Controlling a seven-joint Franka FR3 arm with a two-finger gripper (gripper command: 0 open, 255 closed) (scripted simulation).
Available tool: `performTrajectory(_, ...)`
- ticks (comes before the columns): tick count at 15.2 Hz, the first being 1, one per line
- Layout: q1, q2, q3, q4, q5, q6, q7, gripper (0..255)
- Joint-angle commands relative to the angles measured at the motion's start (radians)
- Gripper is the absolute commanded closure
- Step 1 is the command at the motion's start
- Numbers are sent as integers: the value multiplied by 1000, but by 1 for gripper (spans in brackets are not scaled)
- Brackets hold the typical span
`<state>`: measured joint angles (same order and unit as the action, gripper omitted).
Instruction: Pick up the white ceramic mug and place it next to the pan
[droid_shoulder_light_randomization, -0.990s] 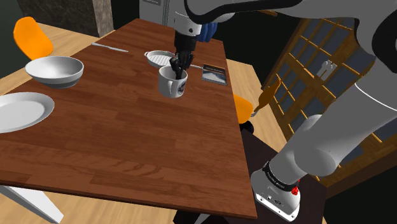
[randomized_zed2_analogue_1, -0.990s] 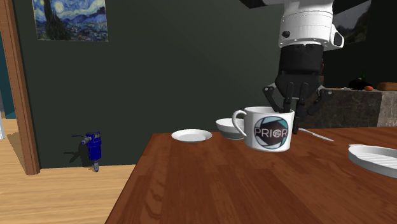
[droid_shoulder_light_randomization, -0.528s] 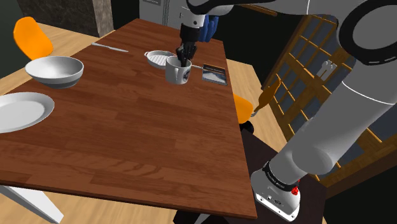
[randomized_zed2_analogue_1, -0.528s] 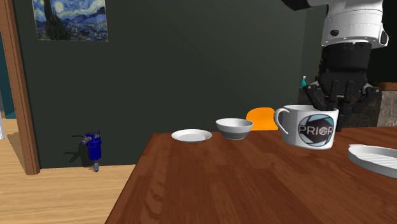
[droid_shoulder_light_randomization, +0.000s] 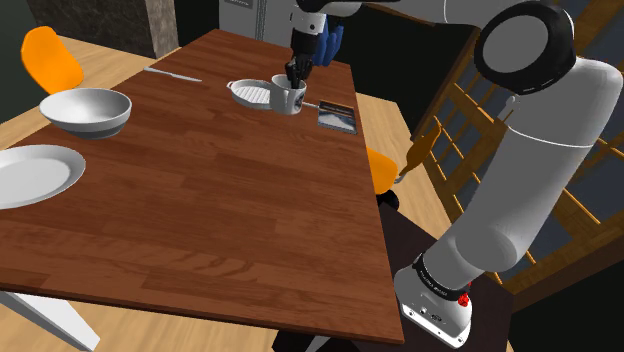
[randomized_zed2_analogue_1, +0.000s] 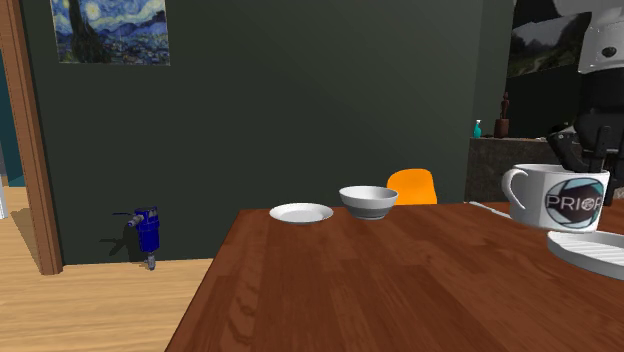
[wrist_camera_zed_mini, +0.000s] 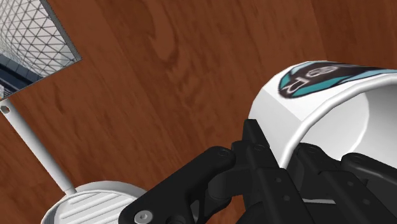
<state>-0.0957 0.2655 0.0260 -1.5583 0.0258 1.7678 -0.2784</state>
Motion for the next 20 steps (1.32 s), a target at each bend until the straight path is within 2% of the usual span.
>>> performTrajectory(1, -19, 60, -12, 84, 0, -25, -31, 255)
performTrajectory(3, -40, 125, -22, 181, 1, -58, -61, 255)
performTrajectory(20, -40, 155, -22, -3, 3, 156, -67, 255)
